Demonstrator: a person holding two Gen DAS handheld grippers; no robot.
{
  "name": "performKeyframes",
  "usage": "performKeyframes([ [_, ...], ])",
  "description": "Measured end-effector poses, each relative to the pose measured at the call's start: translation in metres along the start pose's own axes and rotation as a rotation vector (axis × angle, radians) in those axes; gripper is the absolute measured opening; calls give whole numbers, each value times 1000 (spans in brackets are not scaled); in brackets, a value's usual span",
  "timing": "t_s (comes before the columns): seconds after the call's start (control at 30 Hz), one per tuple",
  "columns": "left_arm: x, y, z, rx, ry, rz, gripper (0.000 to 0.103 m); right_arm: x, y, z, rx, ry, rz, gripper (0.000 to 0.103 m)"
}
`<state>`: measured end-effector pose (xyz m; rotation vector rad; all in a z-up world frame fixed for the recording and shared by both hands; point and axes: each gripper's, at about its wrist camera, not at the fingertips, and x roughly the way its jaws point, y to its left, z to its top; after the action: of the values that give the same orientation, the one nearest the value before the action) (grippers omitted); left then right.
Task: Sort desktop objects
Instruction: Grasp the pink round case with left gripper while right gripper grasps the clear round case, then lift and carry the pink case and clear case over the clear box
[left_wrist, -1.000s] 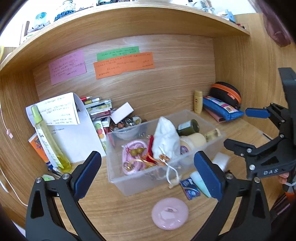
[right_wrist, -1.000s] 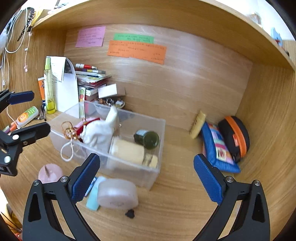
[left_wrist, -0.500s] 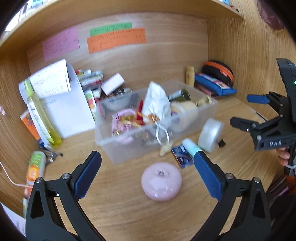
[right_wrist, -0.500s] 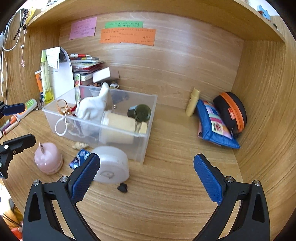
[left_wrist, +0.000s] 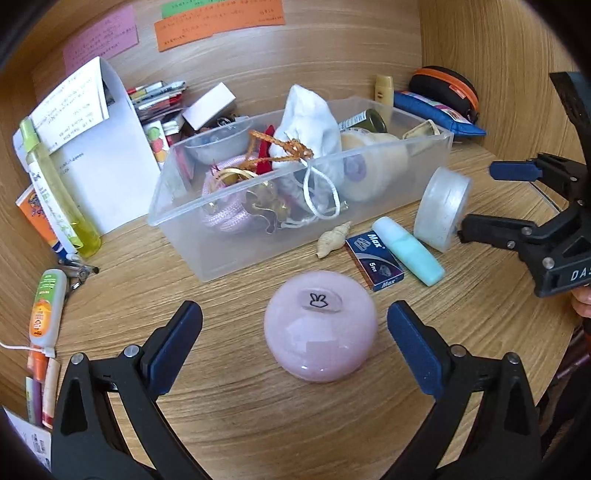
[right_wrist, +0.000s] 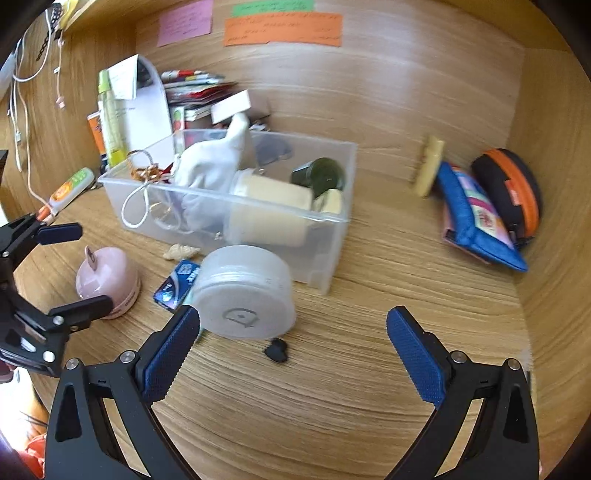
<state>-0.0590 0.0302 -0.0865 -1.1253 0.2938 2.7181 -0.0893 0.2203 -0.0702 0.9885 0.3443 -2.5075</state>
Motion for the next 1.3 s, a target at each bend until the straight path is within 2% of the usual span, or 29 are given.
performKeyframes([
  [0.2,6,-1,-1,0,-8,-1,101,16,10,7,-29,18,40,101],
  [0.37,5,-4,-2,20,-24,-19,101,27,15,8,-28,47,59,95],
  [0.47,9,-4,0,18,-2,-37,93,31,16,8,-21,61,74,91],
  [0.53,14,-2,0,6,24,-45,82,33,17,9,-20,68,76,86],
  [0.6,18,0,1,-8,49,-57,76,36,19,8,-26,79,76,81],
  [0.7,18,1,1,-15,49,-57,73,37,22,5,-31,85,79,72],
  [0.73,17,0,1,-14,45,-52,69,36,22,5,-33,78,73,68],
  [0.8,17,0,-1,-13,42,-42,63,35,24,3,-41,69,59,68],
  [1.03,13,1,-2,-23,21,-37,63,31,17,3,1,45,65,68],
  [1.3,5,2,-3,-33,-24,-14,63,21,10,4,57,8,128,68],
])
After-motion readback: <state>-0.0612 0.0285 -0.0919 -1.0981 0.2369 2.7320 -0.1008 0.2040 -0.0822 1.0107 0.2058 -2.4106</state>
